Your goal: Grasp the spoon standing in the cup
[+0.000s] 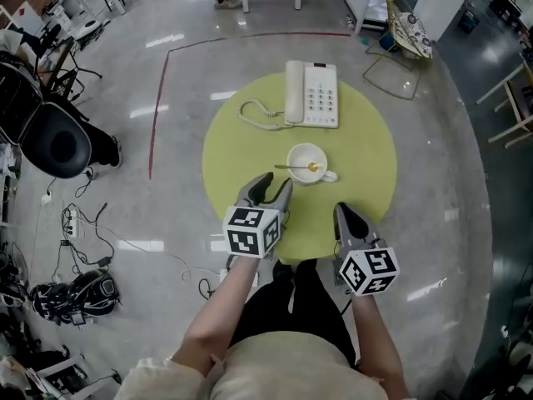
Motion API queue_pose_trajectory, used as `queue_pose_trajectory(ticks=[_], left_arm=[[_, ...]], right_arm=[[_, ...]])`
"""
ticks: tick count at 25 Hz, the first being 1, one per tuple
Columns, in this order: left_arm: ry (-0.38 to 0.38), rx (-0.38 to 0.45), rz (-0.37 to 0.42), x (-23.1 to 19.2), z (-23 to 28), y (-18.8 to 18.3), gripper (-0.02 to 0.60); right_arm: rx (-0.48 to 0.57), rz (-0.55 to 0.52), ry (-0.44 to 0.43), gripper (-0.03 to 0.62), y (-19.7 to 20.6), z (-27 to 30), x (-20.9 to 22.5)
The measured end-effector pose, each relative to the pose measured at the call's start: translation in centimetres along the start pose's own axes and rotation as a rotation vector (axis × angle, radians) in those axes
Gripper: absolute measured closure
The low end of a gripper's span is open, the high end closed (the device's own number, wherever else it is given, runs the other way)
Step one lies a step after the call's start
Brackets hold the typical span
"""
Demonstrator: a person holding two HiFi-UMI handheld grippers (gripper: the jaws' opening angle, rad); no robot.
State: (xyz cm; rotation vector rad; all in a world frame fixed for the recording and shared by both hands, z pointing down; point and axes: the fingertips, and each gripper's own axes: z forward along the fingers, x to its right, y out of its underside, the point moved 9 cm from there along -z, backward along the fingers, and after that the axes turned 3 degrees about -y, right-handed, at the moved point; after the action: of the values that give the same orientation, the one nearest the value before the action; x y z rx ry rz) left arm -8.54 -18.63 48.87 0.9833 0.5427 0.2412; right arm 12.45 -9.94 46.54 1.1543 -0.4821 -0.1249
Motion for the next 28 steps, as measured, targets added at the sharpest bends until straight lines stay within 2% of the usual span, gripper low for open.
queue_pose_trajectory(ticks=[13,23,28], left_arm=[[-0.046,-0.018,-0.070,-0.1,3.0,-0.3,0.422],[-0.077,-0.010,-0.086,-0.3,3.9,-0.8,0.523],[-0.085,-0.005,-0.097,-0.4,3.7,-0.7,0.548]], right_arm=[[-0.019,0.022,-0.018,0.592,-1.0,1.9,3.2],[-0.045,0.047,-0.030,0.592,-0.5,2.7,4.6],[-0.049,0.047,-0.032,0.592,-0.4,2.8,4.7]])
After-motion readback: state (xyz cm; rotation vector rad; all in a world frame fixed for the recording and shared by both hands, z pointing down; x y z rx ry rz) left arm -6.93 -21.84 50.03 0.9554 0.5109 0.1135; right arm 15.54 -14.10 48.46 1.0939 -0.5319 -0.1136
